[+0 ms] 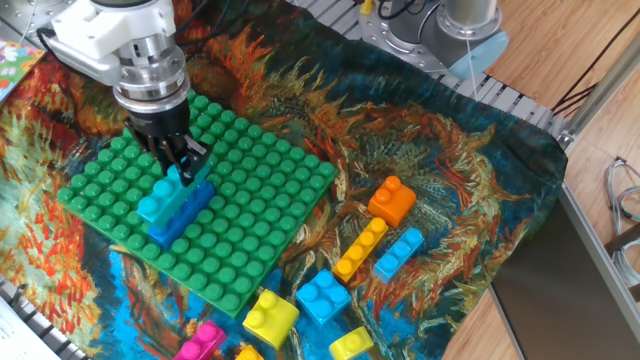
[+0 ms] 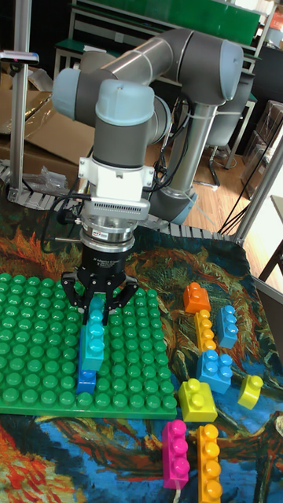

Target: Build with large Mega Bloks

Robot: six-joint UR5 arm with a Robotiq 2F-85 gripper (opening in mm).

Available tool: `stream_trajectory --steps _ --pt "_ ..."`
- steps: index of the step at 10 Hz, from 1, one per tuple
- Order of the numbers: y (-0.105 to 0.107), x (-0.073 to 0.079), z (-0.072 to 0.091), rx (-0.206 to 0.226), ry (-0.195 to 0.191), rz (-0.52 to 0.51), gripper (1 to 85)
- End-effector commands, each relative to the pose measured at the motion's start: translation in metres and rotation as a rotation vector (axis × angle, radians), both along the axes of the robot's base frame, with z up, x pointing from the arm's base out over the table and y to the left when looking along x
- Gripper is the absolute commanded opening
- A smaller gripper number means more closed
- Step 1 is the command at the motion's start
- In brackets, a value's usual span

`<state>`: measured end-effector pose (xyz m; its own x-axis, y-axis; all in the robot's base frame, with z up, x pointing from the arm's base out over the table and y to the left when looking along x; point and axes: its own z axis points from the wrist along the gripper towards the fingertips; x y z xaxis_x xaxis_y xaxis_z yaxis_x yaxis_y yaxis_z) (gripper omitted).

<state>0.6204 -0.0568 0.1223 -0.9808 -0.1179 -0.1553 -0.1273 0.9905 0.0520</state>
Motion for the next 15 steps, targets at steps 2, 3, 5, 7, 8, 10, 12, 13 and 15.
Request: stream_trajectory --steps 2,3,5,7,8,10,12,13,15 --pt "0.001 0.006 -0.004 0.013 -0.009 -0.005 1.3" --pt "0.002 0.006 -0.006 0.018 -0.011 -0.007 1.3" --pt "0.004 0.007 -0.011 0.028 -0.018 -0.012 1.3" --pt "0.003 0.007 -0.011 0.024 -0.018 -0.009 1.3" --pt "0.003 0.007 -0.012 0.024 -0.022 -0.006 1.3" --pt "0.002 0.008 -0.014 0.025 -0.025 -0.003 1.3" --pt "0.001 0.007 -0.017 0.026 -0.032 0.004 1.3" --pt "0.001 0.007 -0.017 0.028 -0.035 0.005 1.3" --pt "0.001 0.007 -0.018 0.027 -0.035 0.007 1.3"
